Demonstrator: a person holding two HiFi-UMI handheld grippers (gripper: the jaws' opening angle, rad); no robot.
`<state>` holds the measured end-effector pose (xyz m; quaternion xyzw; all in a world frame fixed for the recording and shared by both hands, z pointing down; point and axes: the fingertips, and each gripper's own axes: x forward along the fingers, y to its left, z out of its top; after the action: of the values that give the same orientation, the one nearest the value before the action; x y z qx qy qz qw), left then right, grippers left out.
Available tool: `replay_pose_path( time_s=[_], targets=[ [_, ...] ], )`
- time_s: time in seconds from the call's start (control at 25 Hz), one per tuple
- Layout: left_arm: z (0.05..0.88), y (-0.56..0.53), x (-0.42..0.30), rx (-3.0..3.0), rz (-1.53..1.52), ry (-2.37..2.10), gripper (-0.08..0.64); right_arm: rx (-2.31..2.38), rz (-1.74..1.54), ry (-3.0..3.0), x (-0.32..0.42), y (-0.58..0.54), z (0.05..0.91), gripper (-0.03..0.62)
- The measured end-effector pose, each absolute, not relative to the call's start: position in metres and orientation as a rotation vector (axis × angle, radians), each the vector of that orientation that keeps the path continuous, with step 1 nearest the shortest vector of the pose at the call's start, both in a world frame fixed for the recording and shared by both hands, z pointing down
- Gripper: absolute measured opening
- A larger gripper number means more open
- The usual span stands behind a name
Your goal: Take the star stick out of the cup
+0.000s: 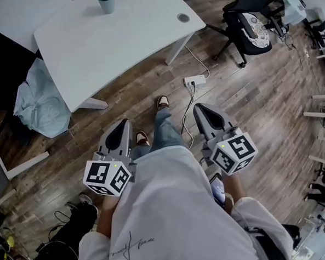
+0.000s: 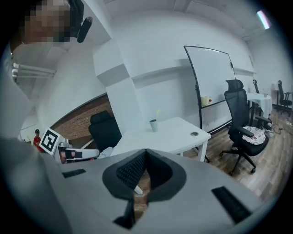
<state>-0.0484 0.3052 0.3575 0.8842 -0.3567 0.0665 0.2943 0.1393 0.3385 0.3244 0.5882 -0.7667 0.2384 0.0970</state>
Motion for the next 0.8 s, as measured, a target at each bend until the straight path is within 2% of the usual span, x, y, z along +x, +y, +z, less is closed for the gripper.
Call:
replay_pose_path(
  time_s=[0.8],
  targets=[
    [0.354,0.149,0.058,2.223,0.181,-1.123,0.004,1.529,0.758,-2.403,0.244,0.152,0.336,0.009]
  ],
)
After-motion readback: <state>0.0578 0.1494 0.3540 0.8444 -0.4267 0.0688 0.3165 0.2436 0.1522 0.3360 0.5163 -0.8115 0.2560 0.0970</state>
